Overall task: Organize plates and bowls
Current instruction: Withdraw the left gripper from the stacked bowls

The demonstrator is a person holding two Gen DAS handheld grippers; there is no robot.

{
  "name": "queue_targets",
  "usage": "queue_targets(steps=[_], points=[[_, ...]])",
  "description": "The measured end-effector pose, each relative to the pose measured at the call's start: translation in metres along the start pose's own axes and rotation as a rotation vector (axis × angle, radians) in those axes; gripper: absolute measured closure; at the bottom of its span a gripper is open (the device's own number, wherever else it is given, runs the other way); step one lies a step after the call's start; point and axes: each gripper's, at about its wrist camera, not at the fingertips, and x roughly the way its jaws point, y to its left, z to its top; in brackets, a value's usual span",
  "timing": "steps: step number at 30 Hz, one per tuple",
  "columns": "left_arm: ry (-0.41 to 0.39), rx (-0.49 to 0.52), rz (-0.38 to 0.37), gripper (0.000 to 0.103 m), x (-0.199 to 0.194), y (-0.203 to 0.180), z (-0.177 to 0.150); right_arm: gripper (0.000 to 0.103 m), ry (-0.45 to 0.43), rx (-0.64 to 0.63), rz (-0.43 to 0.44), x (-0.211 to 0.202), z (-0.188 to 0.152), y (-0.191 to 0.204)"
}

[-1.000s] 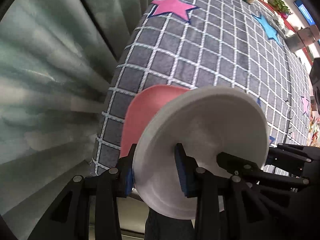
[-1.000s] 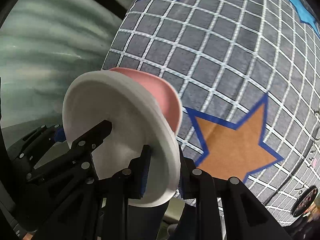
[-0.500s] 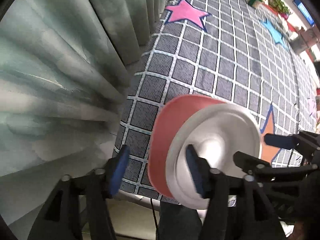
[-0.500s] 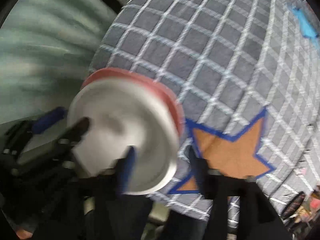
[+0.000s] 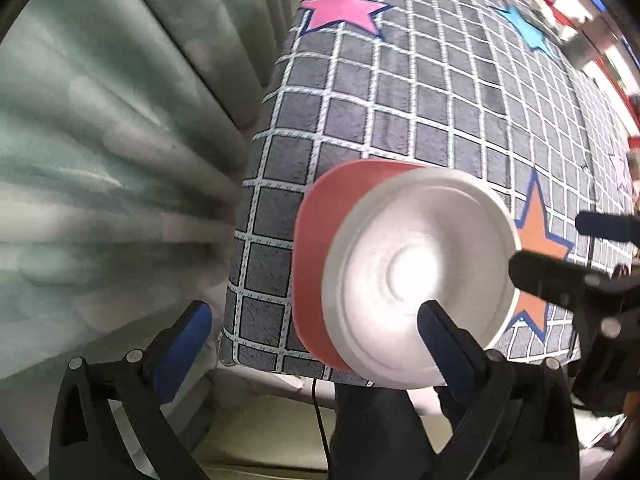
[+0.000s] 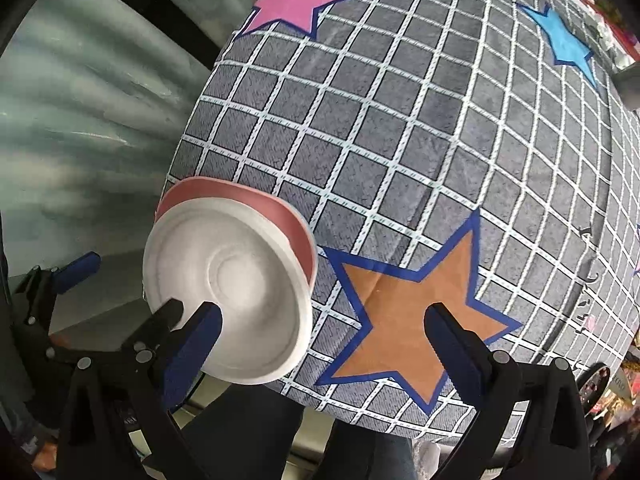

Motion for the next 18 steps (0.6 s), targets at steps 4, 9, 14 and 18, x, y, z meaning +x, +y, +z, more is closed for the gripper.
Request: queue_targets(steps=[4, 9, 14, 18], points=[[-0.015, 0.018, -0.022, 0.0, -0.012, -0.009, 0.001, 0.001, -0.005, 0.004, -0.011, -0.014, 0.001, -0.007], [-0.029, 0.021, -0.013, 0.0, -0.011, -0.028, 0.019, 0.001, -0.015, 0.005, -0.02, -0.02, 0.002, -0.003], [-0.032, 0.035, -0.005, 0.0, -0.02, -0.027, 0.017, 0.001, -0.02, 0.02, -0.022, -0.015, -0.001, 0.001], [-0.039, 0.047, 0.0, 0.0, -0.014, -0.029, 0.015, 0.001, -0.021, 0.025, -0.021, -0.013, -0.002, 0.003]])
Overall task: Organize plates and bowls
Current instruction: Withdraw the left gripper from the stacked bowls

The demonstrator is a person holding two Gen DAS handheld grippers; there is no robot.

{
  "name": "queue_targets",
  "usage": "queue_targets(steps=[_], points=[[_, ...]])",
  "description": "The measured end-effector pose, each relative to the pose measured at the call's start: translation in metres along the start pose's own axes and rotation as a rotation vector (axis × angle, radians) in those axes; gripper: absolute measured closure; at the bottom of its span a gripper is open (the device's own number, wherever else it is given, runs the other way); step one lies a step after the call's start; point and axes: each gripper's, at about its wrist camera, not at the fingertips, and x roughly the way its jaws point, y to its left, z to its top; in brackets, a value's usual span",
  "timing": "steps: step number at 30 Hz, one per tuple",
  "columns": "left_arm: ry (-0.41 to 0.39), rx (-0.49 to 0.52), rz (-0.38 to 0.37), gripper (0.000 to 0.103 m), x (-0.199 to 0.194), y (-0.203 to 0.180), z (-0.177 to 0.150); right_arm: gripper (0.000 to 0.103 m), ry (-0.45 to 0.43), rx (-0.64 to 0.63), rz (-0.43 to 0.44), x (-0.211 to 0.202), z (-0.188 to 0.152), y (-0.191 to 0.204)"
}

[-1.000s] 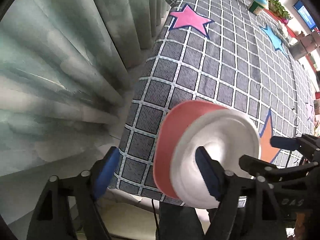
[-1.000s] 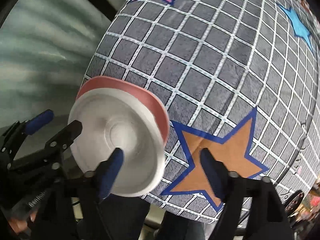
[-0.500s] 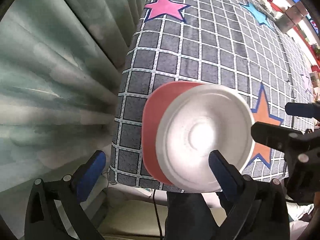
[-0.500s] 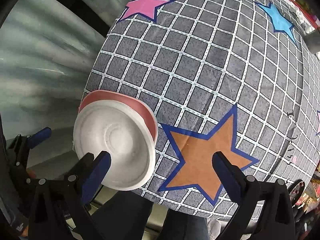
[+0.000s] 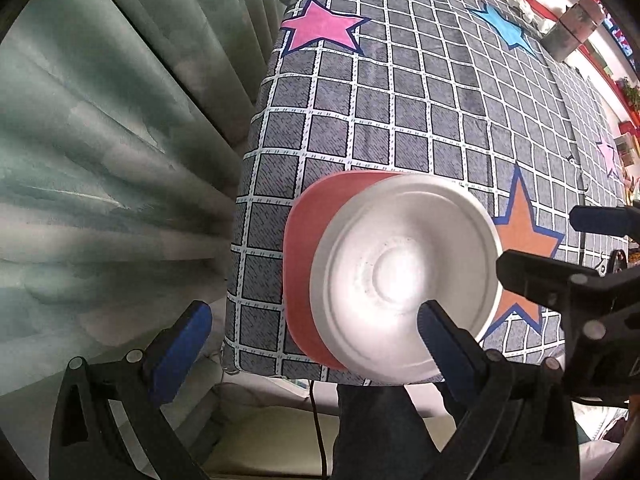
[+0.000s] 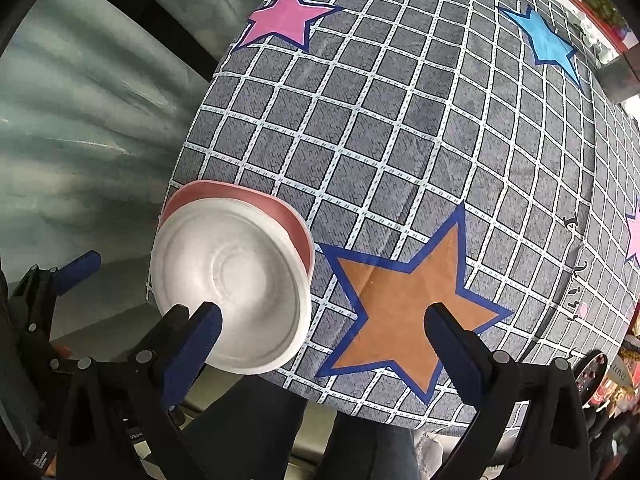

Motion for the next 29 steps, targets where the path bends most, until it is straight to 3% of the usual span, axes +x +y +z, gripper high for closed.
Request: queue_targets(steps=[23, 29], points=[[0.001, 0.004, 0.007, 0.0, 0.007, -0.009, 0.002, 0.001, -0.01, 0.017, 0.001, -0.004, -0.004, 0.004], [-0.04, -0.062, -0.02, 0.0, 0.002, -0.007, 0.01, 0.001, -0.004, 0.036, 0.027, -0.005, 0.002, -0.007]])
